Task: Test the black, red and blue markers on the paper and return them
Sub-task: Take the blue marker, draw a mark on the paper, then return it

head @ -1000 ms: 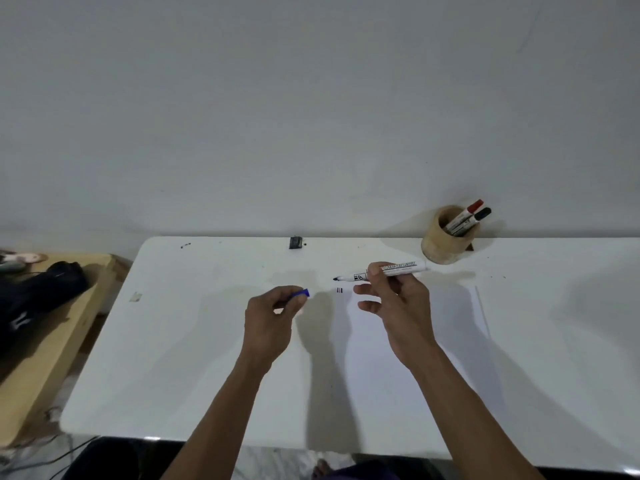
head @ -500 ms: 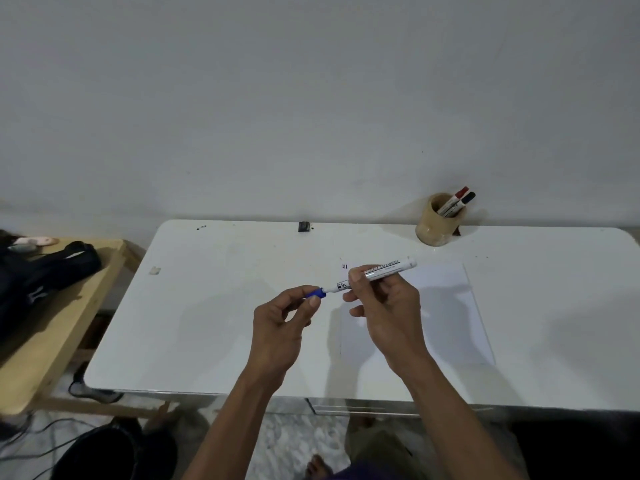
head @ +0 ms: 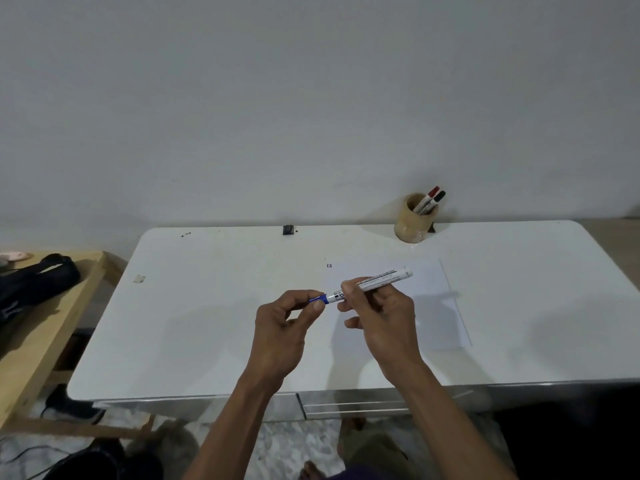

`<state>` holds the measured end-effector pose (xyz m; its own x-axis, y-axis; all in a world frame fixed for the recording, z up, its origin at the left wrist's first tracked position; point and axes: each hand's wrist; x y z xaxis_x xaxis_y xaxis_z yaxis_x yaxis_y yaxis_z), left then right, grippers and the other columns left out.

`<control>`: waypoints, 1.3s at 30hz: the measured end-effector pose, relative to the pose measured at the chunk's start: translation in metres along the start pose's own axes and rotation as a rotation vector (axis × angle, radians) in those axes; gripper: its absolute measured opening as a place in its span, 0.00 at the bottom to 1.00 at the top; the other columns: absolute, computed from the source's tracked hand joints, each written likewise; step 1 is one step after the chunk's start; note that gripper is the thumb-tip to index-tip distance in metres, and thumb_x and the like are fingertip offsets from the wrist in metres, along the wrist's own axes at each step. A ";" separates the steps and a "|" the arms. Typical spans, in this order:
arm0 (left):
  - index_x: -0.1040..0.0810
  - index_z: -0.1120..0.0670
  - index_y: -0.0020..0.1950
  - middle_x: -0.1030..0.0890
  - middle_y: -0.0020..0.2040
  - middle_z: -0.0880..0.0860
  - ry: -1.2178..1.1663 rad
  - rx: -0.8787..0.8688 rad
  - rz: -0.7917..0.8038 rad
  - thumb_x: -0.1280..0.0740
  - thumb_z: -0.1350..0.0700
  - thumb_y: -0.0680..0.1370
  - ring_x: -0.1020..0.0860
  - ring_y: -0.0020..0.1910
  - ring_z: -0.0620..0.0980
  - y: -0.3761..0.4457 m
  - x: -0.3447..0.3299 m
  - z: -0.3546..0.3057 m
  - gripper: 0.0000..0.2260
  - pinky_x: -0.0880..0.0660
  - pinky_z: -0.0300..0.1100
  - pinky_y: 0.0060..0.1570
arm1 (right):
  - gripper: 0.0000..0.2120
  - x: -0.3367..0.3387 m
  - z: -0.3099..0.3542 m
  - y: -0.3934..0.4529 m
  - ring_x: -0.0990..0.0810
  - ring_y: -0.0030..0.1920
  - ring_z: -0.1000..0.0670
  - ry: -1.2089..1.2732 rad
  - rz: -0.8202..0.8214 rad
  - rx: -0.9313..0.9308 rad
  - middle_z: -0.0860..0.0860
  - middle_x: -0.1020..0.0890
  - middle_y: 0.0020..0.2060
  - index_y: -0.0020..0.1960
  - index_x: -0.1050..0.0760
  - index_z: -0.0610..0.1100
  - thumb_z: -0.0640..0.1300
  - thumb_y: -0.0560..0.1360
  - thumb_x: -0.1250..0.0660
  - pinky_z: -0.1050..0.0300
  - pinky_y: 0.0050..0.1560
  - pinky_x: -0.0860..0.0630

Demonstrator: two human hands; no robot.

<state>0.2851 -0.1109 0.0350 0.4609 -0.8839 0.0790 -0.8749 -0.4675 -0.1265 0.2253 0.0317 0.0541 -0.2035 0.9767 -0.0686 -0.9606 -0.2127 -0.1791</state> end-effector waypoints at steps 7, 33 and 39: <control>0.14 0.50 0.48 0.15 0.40 0.42 0.059 0.025 0.102 0.28 0.59 0.77 0.22 0.41 0.39 0.012 0.001 -0.002 0.05 0.23 0.48 0.48 | 0.13 0.040 0.013 0.006 0.15 0.41 0.49 0.240 -0.045 -0.085 0.47 0.14 0.42 0.52 0.18 0.41 0.45 0.70 0.23 0.56 0.38 0.20; 0.20 0.49 0.60 0.17 0.50 0.46 0.293 -0.056 0.183 0.22 0.49 0.71 0.18 0.48 0.43 0.168 -0.168 -0.047 0.19 0.23 0.36 0.45 | 0.39 0.153 0.045 0.173 0.16 0.42 0.62 -0.410 -0.096 0.293 0.61 0.19 0.46 0.76 0.43 0.66 0.37 0.78 0.29 0.74 0.37 0.24; 0.28 0.49 0.68 0.20 0.59 0.47 0.391 -0.051 0.095 0.23 0.48 0.72 0.21 0.55 0.45 0.203 -0.221 -0.020 0.28 0.23 0.40 0.52 | 0.39 0.175 0.056 0.235 0.13 0.45 0.56 -0.304 -0.295 0.346 0.52 0.18 0.51 0.77 0.41 0.57 0.36 0.75 0.25 0.72 0.42 0.22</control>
<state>0.0025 -0.0101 0.0112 0.2944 -0.8479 0.4409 -0.9217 -0.3739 -0.1035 -0.0472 0.1545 0.0548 0.0873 0.9688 0.2319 -0.9811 0.0433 0.1887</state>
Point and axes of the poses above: each hand's wrist, its own y-axis towards the middle knuckle, its own x-axis out of the back of the hand, z = x × y
